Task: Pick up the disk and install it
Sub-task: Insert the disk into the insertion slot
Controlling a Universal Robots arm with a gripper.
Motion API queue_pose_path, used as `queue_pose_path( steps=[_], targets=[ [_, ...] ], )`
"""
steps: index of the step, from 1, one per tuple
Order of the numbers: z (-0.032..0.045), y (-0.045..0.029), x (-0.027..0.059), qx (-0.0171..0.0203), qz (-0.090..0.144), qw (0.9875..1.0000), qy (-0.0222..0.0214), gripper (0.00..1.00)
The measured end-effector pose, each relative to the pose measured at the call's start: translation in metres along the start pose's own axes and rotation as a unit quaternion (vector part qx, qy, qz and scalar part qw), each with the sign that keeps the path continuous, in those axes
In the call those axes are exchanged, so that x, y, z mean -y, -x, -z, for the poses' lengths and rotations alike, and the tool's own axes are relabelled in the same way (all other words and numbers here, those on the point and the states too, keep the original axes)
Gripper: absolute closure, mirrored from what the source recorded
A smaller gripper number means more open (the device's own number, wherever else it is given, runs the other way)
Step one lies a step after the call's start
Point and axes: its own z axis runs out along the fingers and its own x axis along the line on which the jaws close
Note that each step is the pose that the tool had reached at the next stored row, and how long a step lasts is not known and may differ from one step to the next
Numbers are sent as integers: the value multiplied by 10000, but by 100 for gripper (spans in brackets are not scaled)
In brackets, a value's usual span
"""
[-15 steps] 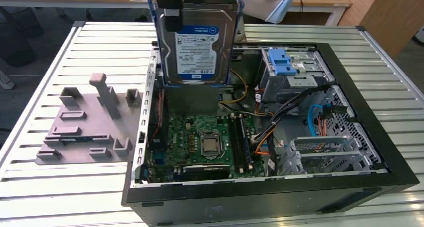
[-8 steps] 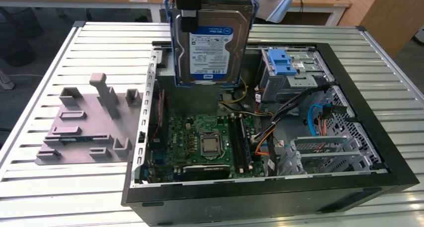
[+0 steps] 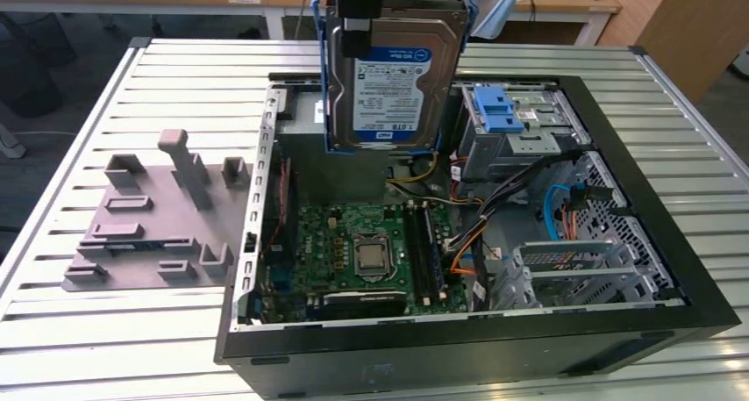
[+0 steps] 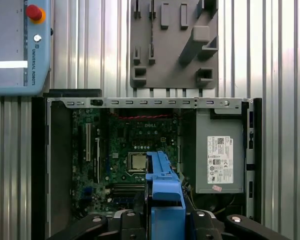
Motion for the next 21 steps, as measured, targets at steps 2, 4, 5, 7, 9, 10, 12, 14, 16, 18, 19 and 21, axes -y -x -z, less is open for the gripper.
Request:
queue_pose_path(
  steps=[2, 4, 5, 7, 9, 10, 12, 14, 16, 18, 19, 21],
  targets=[
    [0, 0, 0, 0, 0, 10000, 0, 64],
    [0, 1, 1, -1, 0, 10000, 0, 64],
    [0, 1, 1, 0, 0, 10000, 0, 64],
    [0, 0, 2, -1, 0, 10000, 0, 64],
    [0, 1, 18, -2, 1, 10000, 0, 64],
    [0, 1, 31, -2, 0, 10000, 0, 64],
    [-1, -2, 47, -1, 0, 10000, 0, 64],
    [-3, -8, 57, -1, 1, 10000, 0, 64],
    [-6, -26, 58, -1, 0, 10000, 0, 64],
    [-7, -66, 58, -2, 0, 10000, 0, 64],
    [-9, -94, 59, -1, 0, 10000, 0, 64],
    [-10, -159, 60, -1, 0, 10000, 0, 64]
  ],
)
